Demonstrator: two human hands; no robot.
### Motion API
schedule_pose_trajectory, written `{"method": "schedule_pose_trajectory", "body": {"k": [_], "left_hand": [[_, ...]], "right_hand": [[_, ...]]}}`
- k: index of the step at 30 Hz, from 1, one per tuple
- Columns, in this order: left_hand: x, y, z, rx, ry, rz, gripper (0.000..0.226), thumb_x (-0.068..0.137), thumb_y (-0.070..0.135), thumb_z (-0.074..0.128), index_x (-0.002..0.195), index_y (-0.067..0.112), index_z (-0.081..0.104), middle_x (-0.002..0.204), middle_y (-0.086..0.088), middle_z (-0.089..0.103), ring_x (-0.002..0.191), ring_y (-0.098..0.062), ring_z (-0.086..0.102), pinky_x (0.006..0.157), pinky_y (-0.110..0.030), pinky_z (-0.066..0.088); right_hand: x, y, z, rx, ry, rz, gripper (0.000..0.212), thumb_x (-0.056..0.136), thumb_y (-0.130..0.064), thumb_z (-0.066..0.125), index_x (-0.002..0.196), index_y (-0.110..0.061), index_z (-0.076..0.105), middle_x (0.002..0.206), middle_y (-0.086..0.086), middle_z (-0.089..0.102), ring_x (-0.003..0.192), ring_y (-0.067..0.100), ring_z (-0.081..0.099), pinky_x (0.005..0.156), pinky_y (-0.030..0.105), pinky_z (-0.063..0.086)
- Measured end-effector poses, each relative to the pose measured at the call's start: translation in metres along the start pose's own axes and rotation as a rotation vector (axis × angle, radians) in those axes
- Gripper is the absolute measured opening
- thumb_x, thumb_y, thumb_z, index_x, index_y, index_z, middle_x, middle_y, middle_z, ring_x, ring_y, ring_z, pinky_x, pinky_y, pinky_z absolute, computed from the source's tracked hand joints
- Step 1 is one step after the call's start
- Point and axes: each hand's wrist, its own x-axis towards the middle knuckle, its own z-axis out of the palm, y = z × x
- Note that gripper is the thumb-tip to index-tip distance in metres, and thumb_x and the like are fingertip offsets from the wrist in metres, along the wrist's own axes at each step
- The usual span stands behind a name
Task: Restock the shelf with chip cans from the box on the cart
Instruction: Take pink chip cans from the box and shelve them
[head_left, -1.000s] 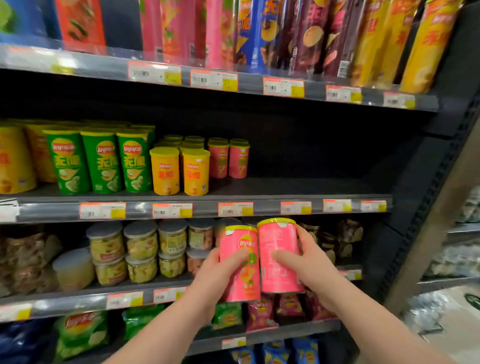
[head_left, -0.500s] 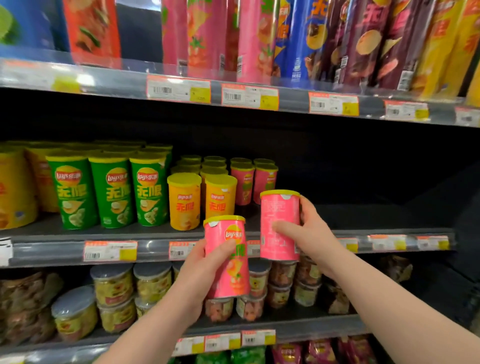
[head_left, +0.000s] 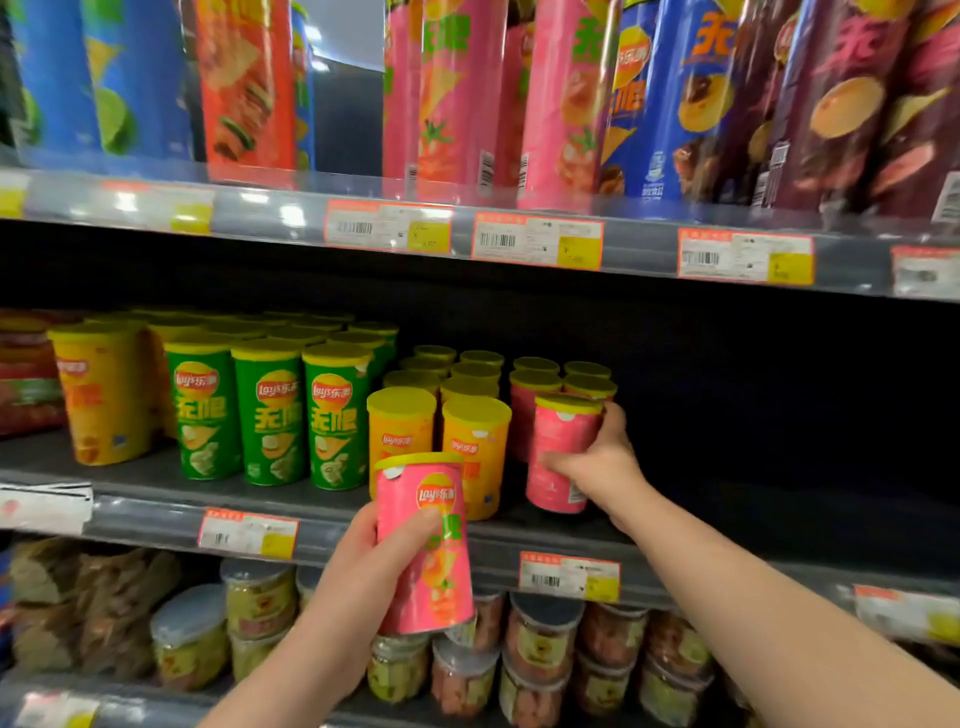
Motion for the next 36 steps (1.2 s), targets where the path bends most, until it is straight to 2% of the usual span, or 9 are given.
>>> {"method": "schedule_pose_trajectory", "body": {"k": [6, 9, 13, 16, 21, 24, 27, 32, 36], "left_hand": [[0.003, -0.003, 0.014, -0.016, 0.058, 0.014, 0.055, 0.061, 0.039, 0.069, 0.111, 0.021, 0.058, 0.091, -0.006, 0.074, 0.077, -0.023, 0.072, 0.067, -0.036, 0.054], [0.004, -0.003, 0.021, -0.01, 0.085, 0.01, 0.053, 0.06, 0.04, 0.069, 0.109, 0.023, 0.058, 0.093, -0.007, 0.074, 0.078, -0.023, 0.072, 0.067, -0.036, 0.054], [0.006, -0.005, 0.033, 0.007, 0.11, 0.007, 0.049, 0.059, 0.04, 0.069, 0.105, 0.026, 0.058, 0.092, -0.004, 0.074, 0.077, -0.021, 0.072, 0.065, -0.035, 0.053], [0.008, -0.005, 0.039, 0.026, 0.122, -0.001, 0.052, 0.059, 0.043, 0.069, 0.108, 0.028, 0.057, 0.098, -0.005, 0.072, 0.082, -0.023, 0.071, 0.067, -0.035, 0.053], [0.011, -0.004, 0.044, 0.043, 0.136, -0.006, 0.05, 0.062, 0.041, 0.069, 0.108, 0.027, 0.057, 0.098, -0.006, 0.072, 0.083, -0.024, 0.071, 0.067, -0.034, 0.053], [0.013, -0.005, 0.046, 0.053, 0.147, 0.001, 0.042, 0.068, 0.037, 0.069, 0.107, 0.025, 0.057, 0.096, -0.006, 0.072, 0.081, -0.023, 0.071, 0.065, -0.033, 0.052], [0.014, -0.005, 0.047, 0.046, 0.146, 0.003, 0.033, 0.075, 0.033, 0.068, 0.105, 0.023, 0.058, 0.092, -0.006, 0.073, 0.078, -0.022, 0.071, 0.065, -0.033, 0.052], [0.017, -0.005, 0.046, 0.036, 0.134, 0.013, 0.044, 0.065, 0.036, 0.068, 0.105, 0.022, 0.059, 0.089, -0.005, 0.074, 0.078, -0.024, 0.071, 0.068, -0.036, 0.054], [0.019, -0.006, 0.044, 0.033, 0.124, 0.017, 0.048, 0.062, 0.038, 0.068, 0.106, 0.023, 0.059, 0.091, -0.006, 0.074, 0.082, -0.027, 0.071, 0.073, -0.04, 0.054]], "right_hand": [[0.023, 0.008, 0.015, -0.114, -0.076, 0.02, 0.112, 0.067, -0.024, 0.084, 0.148, -0.02, 0.006, 0.147, 0.01, 0.03, 0.134, 0.03, 0.036, 0.106, 0.04, 0.035], [0.025, 0.014, 0.012, -0.093, -0.204, 0.087, 0.096, 0.08, -0.02, 0.072, 0.149, -0.019, 0.006, 0.146, 0.009, 0.036, 0.131, 0.029, 0.041, 0.103, 0.035, 0.038], [0.028, 0.024, 0.003, -0.222, -0.296, 0.075, 0.075, 0.081, -0.02, 0.07, 0.14, -0.015, 0.024, 0.137, 0.01, 0.046, 0.122, 0.026, 0.049, 0.096, 0.032, 0.042], [0.03, 0.027, 0.004, -0.215, -0.288, 0.067, 0.085, 0.071, -0.029, 0.081, 0.136, -0.015, 0.028, 0.138, 0.009, 0.045, 0.125, 0.027, 0.047, 0.102, 0.038, 0.04], [0.032, 0.031, 0.004, -0.206, -0.372, 0.051, 0.079, 0.079, -0.022, 0.073, 0.14, -0.014, 0.023, 0.139, 0.01, 0.045, 0.126, 0.026, 0.046, 0.101, 0.034, 0.039], [0.035, 0.033, 0.004, -0.216, -0.344, 0.043, 0.092, 0.073, -0.032, 0.079, 0.141, -0.012, 0.021, 0.142, 0.01, 0.04, 0.13, 0.026, 0.042, 0.104, 0.035, 0.036], [0.037, 0.033, 0.005, -0.171, -0.411, 0.049, 0.083, 0.081, -0.022, 0.072, 0.144, -0.012, 0.019, 0.142, 0.011, 0.041, 0.129, 0.024, 0.043, 0.102, 0.031, 0.035], [0.041, 0.038, 0.008, -0.165, -0.355, 0.023, 0.094, 0.07, -0.028, 0.082, 0.141, -0.011, 0.023, 0.141, 0.009, 0.041, 0.131, 0.025, 0.04, 0.107, 0.034, 0.033], [0.042, 0.04, 0.009, -0.184, -0.384, 0.029, 0.091, 0.075, -0.024, 0.076, 0.144, -0.011, 0.018, 0.145, 0.011, 0.036, 0.134, 0.026, 0.036, 0.109, 0.035, 0.033]]}}
